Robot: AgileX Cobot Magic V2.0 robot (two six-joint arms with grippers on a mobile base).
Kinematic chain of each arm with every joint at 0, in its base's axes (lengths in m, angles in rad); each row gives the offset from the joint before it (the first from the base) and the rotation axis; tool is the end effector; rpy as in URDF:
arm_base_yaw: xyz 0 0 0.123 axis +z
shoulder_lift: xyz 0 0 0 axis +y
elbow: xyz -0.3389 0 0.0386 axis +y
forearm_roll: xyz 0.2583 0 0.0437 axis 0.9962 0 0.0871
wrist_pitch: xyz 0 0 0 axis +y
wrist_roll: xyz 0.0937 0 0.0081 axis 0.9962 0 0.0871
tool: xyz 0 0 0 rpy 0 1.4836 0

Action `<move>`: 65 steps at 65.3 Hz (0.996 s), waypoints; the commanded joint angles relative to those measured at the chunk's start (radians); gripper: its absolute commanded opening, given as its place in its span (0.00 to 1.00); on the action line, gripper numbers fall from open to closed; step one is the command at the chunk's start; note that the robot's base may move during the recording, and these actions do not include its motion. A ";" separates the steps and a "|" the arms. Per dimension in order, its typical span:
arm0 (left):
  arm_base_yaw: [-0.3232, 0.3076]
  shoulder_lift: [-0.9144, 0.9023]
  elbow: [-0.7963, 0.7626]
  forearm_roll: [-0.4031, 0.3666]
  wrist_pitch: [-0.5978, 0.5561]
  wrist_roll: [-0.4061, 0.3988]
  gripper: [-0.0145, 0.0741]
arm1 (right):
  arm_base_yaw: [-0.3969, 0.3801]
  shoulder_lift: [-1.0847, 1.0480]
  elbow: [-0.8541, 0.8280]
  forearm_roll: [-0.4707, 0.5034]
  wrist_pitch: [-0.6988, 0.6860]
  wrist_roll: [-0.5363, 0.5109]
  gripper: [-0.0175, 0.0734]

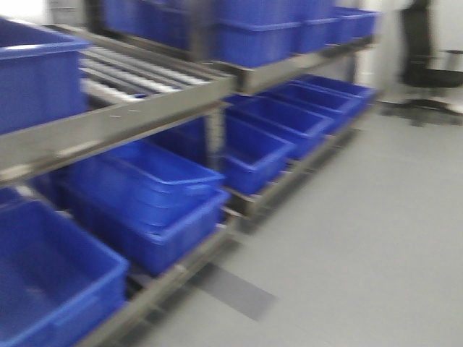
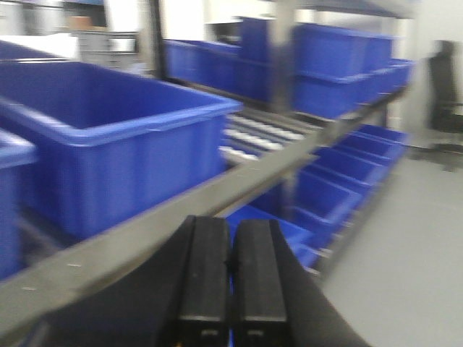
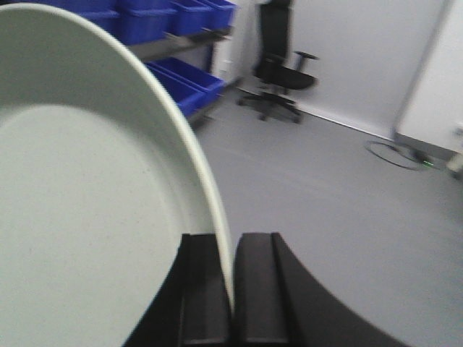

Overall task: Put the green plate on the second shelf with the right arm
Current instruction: 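Approach the shelf rack and stop facing the blue bins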

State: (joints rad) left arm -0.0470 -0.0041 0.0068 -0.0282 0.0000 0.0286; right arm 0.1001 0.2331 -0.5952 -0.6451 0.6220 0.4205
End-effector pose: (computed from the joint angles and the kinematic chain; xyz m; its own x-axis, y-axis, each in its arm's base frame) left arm 0.0131 -0.0006 0.2111 0.0843 -0.0036 -0.9964 0.0469 0.9989 0.0004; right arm -0.0036 -0.0335 0.3649 -0.1025 -0.1308 -0.9861 0.2430 0.9580 -0.1523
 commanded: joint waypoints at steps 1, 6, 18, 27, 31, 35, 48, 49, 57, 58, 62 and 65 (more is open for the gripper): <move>-0.002 -0.016 0.040 -0.006 -0.081 -0.002 0.31 | -0.005 0.014 -0.031 -0.039 -0.092 0.006 0.25; -0.002 -0.016 0.040 -0.006 -0.081 -0.002 0.31 | -0.005 0.014 -0.031 -0.039 -0.092 0.006 0.25; -0.002 -0.016 0.040 -0.006 -0.081 -0.002 0.31 | -0.005 0.014 -0.031 -0.039 -0.092 0.006 0.25; -0.002 -0.016 0.040 -0.006 -0.081 -0.002 0.31 | -0.005 0.014 -0.031 -0.039 -0.092 0.006 0.25; -0.002 -0.016 0.040 -0.006 -0.081 -0.002 0.31 | -0.005 0.014 -0.031 -0.039 -0.092 0.006 0.25; -0.002 -0.016 0.040 -0.006 -0.081 -0.002 0.31 | -0.005 0.014 -0.031 -0.039 -0.092 0.006 0.25; -0.002 -0.016 0.040 -0.006 -0.081 -0.002 0.31 | -0.005 0.014 -0.031 -0.039 -0.092 0.006 0.25; -0.002 -0.016 0.040 -0.006 -0.081 -0.002 0.31 | -0.005 0.014 -0.031 -0.039 -0.092 0.006 0.25; -0.002 -0.016 0.040 -0.006 -0.081 -0.002 0.31 | -0.005 0.014 -0.031 -0.039 -0.092 0.006 0.25; -0.002 -0.016 0.040 -0.006 -0.081 -0.002 0.31 | -0.005 0.014 -0.031 -0.039 -0.092 0.006 0.25; -0.002 -0.016 0.040 -0.006 -0.081 -0.002 0.31 | -0.005 0.014 -0.031 -0.039 -0.092 0.006 0.25; -0.002 -0.016 0.040 -0.006 -0.081 -0.002 0.31 | -0.005 0.014 -0.031 -0.039 -0.092 0.006 0.25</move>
State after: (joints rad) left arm -0.0470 -0.0041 0.0068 -0.0282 0.0000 0.0286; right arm 0.1001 0.2331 -0.5952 -0.6451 0.6220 0.4205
